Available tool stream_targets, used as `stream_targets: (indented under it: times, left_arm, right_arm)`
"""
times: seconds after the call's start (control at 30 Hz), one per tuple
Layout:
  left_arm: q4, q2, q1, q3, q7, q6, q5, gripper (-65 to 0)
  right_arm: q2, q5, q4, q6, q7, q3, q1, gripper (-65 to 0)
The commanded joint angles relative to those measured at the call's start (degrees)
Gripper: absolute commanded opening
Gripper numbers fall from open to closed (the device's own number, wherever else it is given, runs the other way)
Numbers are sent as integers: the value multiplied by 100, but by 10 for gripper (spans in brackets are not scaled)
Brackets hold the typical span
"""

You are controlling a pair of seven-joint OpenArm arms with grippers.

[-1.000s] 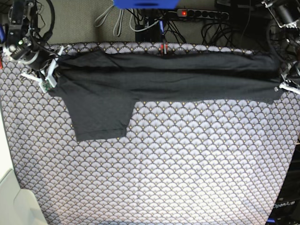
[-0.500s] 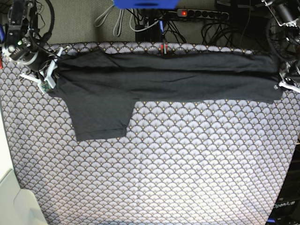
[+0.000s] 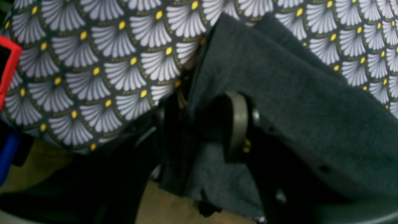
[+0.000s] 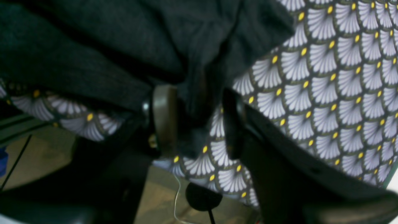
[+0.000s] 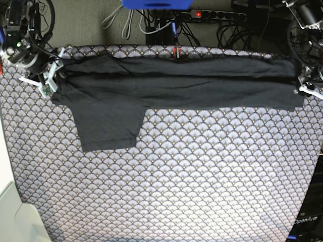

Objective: Fold the T-shirt properly
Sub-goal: 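Release the folded edge and raise the right gripper, then grasp the hanging sleeve with the right gripper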

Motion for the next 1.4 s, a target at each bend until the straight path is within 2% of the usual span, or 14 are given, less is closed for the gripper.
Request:
stream_targets:
  times: [0.0, 0.17, 0.3, 0.43, 0.57, 0.7, 0.83, 0.93, 1.1, 1.23, 1.37]
  left_arm:
    - [77, -159, -37, -34, -63, 0, -41, -417]
    - [77, -159, -28, -43, -63, 0, -41, -417]
    - [77, -159, -28, -51, -37, 0, -41, -416]
    - [77, -159, -20, -43, -37, 0, -41, -416]
    - [77, -159, -20, -43, -28, 0, -41, -415]
    - [77, -150, -20, -43, -28, 0, -41, -415]
    - [77, -150, 15, -34, -28, 0, -41, -415]
    - [85, -150, 95, -34, -37, 0, -41, -415]
    - [85, -124, 95, -34, -28, 0, -41, -415]
    - [85, -115, 95, -34, -28, 0, -41, -415]
    - [85, -106, 95, -34, -28, 0, -41, -415]
  right_arm:
    - [135, 49, 95, -23, 100, 160, 18, -390]
    - [153, 49, 104, -23, 100, 644, 53, -390]
    - [162, 49, 121, -23, 65, 881, 413, -390]
    - [188, 40, 104, -23, -339, 811, 985, -388]
    - [170, 23, 86, -23, -797, 283, 1714, -387]
    - [153, 23, -239, -23, -867, -429, 2339, -387]
    - [153, 14, -1400, -23, -841, -1035, 3139, -387]
    - [144, 14, -2595, -23, -814, -1211, 3842, -387]
    - [144, 14, -3932, -23, -304, -1554, 4580, -389]
    - [30, 14, -4398, -23, 65, -1923, 4765, -389]
    - [-85, 14, -4776, -23, 329, -1959, 4888, -389]
